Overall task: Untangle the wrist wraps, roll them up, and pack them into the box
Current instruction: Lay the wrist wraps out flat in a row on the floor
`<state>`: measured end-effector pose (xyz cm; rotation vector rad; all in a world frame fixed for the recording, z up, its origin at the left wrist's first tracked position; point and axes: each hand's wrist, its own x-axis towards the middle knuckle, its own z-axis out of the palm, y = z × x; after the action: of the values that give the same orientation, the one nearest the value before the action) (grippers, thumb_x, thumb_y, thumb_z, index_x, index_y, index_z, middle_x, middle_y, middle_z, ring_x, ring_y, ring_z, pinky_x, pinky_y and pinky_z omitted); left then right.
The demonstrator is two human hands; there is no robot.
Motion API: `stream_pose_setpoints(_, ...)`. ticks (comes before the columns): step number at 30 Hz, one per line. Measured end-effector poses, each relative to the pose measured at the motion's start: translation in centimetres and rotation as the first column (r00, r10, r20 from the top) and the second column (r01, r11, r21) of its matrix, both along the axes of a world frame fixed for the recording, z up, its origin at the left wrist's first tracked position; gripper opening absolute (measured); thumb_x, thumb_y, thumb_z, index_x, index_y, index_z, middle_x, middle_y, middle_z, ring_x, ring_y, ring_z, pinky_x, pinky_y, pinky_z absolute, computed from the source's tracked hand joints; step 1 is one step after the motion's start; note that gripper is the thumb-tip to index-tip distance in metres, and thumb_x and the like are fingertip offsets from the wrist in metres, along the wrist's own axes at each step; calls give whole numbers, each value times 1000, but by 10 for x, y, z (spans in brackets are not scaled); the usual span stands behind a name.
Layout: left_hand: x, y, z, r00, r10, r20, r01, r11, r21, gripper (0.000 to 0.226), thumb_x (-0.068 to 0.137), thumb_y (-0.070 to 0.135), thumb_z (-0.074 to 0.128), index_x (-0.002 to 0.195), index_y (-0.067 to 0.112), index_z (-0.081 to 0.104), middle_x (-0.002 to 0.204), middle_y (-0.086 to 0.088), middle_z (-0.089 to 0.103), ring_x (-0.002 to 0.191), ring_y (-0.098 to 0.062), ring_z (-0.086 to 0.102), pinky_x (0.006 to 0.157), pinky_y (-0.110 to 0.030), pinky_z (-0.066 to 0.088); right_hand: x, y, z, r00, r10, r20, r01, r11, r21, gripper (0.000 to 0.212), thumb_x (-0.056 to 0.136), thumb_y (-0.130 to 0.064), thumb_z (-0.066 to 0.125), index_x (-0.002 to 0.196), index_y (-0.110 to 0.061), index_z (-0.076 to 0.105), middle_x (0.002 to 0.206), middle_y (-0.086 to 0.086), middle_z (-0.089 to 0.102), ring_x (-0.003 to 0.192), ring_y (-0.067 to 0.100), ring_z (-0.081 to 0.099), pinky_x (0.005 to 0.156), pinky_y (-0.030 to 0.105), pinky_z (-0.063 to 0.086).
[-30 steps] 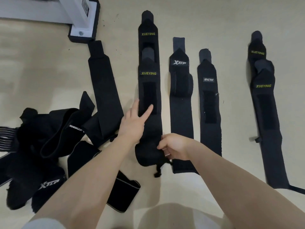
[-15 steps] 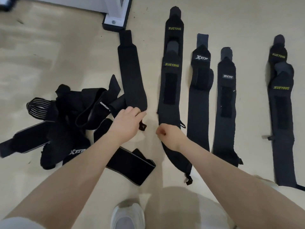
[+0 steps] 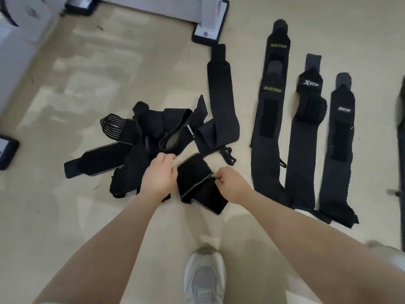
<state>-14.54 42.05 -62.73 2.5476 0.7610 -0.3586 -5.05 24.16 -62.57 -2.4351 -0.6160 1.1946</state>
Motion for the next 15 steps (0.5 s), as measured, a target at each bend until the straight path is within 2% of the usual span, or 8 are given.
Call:
stream_pose_setpoints(2, 11, 5, 4, 988, -89, 122, 60, 972, 228, 35, 92, 12, 52, 127, 7, 55, 128, -13, 48, 114, -31, 47, 93, -40, 39, 20, 7, 17, 994, -89, 64, 86, 995, 53, 7, 97, -13, 40, 95, -9, 46, 94, 10, 53, 83, 24, 47, 70, 30, 36)
stream_pose_setpoints(4, 26, 11, 3, 979, -148, 139, 97, 943, 319, 49, 88, 11, 58, 135, 11, 47, 142, -17, 38, 128, -34, 37, 104, -44, 32, 36, 9, 26, 998, 1, 63, -1, 1000, 1, 7, 96, -12, 42, 96, -9, 49, 88, 6, 51, 81, 23, 46, 68, 28, 36)
stream_pose_setpoints(7, 45, 21, -6, 992, -122, -45, 130, 934, 334, 71, 90, 22, 58, 150, 23, 19, 157, -15, 10, 143, -35, 14, 115, -46, 15, 40, 9, 26, 985, 174, 5, -172, 976, -133, 8, 94, -12, 46, 94, -16, 53, 95, 3, 54, 85, 20, 48, 71, 26, 37)
stream_pose_setpoints(9, 51, 28, -15, 989, -16, -146, 54, 963, 262, 66, 90, 28, 58, 146, 27, 23, 157, -15, 5, 144, -37, 8, 116, -47, 12, 36, 10, 22, 984, 175, 19, -171, 975, -139, 18, 94, -10, 43, 102, -15, 57, 104, 6, 58, 92, 22, 52, 74, 26, 39)
stream_pose_setpoints(11, 56, 35, -20, 973, 76, -219, -43, 987, 153, 57, 89, 32, 60, 138, 24, 33, 154, -15, 16, 142, -36, 14, 114, -48, 19, 32, 14, 21, 994, 109, 30, -105, 989, -105, 26, 95, -10, 41, 117, -12, 55, 114, 7, 58, 104, 24, 53, 84, 27, 43)
stream_pose_setpoints(12, 58, 39, -20, 967, 107, -233, -85, 991, 102, 51, 89, 33, 60, 134, 21, 38, 148, -14, 28, 138, -35, 25, 109, -48, 29, 31, 18, 20, 997, 73, 34, -69, 994, -88, 28, 95, -11, 42, 121, -11, 53, 116, 8, 57, 107, 24, 53, 89, 27, 43)
stream_pose_setpoints(14, 62, 47, -13, 973, 143, -182, -144, 990, 5, 31, 91, 30, 55, 118, 16, 51, 121, -12, 54, 111, -30, 51, 88, -43, 48, 29, 27, 20, 999, 19, 33, -17, 998, -58, 29, 95, -12, 45, 124, -11, 51, 120, 8, 56, 109, 23, 53, 91, 26, 41)
stream_pose_setpoints(15, 61, 51, -7, 975, 180, -127, -190, 980, -64, 20, 91, 28, 53, 104, 13, 55, 103, -10, 60, 94, -27, 57, 75, -38, 51, 27, 33, 20, 999, -5, 42, 6, 999, -32, 30, 95, -14, 47, 124, -12, 51, 122, 7, 55, 109, 22, 53, 91, 25, 41)
